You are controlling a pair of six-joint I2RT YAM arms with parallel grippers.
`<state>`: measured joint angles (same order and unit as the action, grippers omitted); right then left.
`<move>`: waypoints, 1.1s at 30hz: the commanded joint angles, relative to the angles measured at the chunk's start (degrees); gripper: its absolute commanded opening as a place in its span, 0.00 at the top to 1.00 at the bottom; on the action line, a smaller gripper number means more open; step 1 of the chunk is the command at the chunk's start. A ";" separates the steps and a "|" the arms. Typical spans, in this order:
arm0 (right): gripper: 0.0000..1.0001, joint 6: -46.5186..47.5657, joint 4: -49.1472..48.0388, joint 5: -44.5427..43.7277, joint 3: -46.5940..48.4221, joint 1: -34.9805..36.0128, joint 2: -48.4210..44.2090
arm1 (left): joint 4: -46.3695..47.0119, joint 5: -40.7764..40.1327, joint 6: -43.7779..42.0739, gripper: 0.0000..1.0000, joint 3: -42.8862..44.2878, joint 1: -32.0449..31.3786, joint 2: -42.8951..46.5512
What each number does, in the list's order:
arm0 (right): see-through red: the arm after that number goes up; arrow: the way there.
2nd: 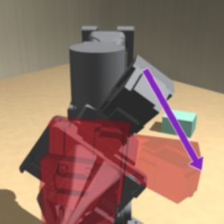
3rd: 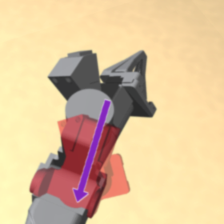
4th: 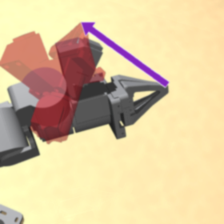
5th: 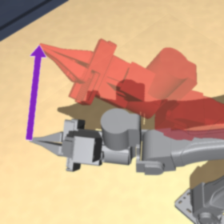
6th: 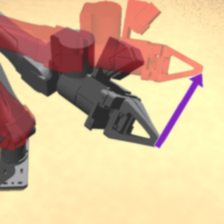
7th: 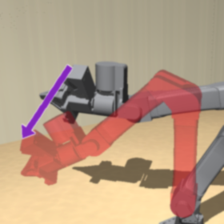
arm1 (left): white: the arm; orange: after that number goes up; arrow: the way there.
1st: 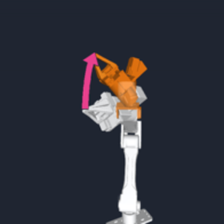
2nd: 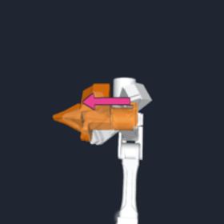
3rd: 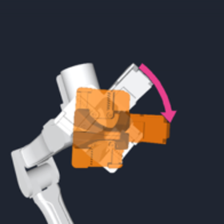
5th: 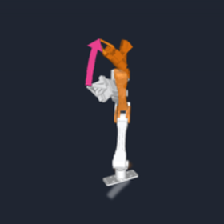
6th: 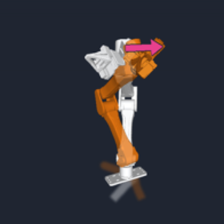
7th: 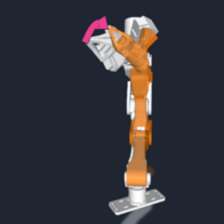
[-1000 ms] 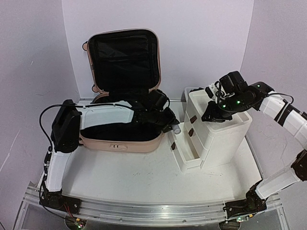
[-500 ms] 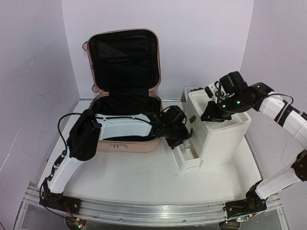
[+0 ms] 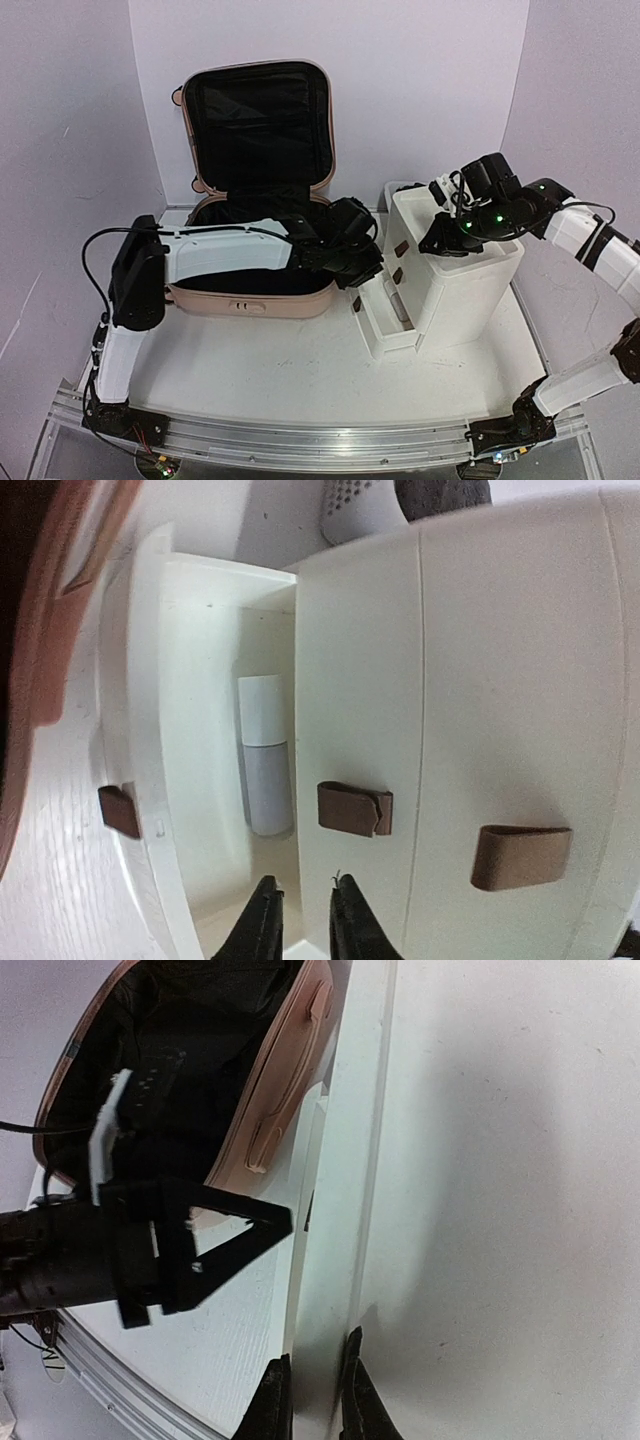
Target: Open, take out, and arrange the luggage
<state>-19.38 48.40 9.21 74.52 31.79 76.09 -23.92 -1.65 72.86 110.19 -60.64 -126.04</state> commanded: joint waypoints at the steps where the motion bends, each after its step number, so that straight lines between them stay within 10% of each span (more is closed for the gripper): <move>1: 1.00 0.93 3.20 3.94 -2.83 0.99 1.29 | -3.38 -8.07 9.05 0.91 -5.89 -1.82 9.19; 19: 1.00 2.14 2.70 2.05 -3.00 1.00 0.43 | -32.36 -11.80 27.08 1.00 13.18 -6.69 -6.65; 25: 1.00 2.33 2.70 3.01 -3.60 0.99 -0.63 | -31.01 -10.09 29.93 1.00 11.76 -7.04 -7.73; 33: 1.00 1.36 2.73 3.07 -3.29 1.02 -0.95 | -14.72 -7.66 11.61 0.76 20.16 -6.51 -12.59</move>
<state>-19.11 46.89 9.15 73.06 31.79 74.83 -51.09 -10.09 93.51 124.95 -67.44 -137.82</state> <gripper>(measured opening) 0.122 0.206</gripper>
